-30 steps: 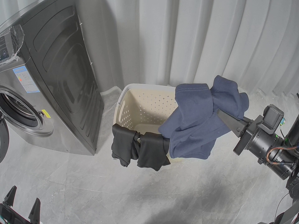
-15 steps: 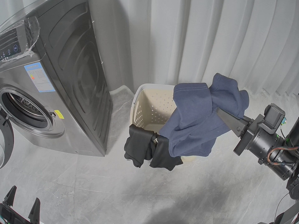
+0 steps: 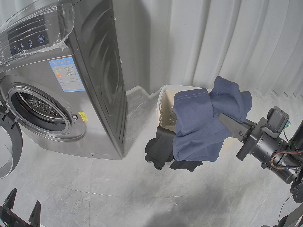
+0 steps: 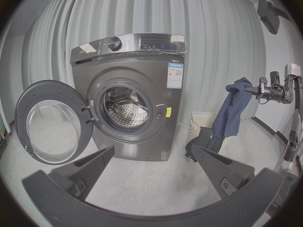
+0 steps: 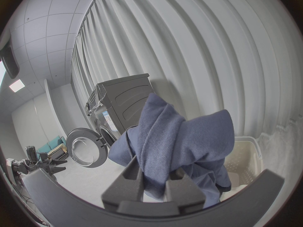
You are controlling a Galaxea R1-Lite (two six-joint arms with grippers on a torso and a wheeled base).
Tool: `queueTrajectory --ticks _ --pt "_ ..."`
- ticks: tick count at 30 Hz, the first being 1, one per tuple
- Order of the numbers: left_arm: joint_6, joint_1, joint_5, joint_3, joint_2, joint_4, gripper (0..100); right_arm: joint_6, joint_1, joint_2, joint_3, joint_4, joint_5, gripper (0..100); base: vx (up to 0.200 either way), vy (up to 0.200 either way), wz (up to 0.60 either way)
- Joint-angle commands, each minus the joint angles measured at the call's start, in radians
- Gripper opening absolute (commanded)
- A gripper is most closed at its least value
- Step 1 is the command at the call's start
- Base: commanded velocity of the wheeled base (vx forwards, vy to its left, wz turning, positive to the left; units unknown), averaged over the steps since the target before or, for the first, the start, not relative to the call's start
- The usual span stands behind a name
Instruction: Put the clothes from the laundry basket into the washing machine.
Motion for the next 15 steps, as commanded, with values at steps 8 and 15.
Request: queueTrajectory --ticks 8,15 --pt "-0.001 0.000 0.000 0.018 -0.015 0.000 100 0.001 0.002 0.002 0.000 0.000 0.001 0 0.000 0.200 0.00" --pt "-0.001 0.000 0.000 0.018 -0.015 0.000 100 -0.001 0.002 0.002 0.002 0.000 0.003 0 0.000 0.200 0.00"
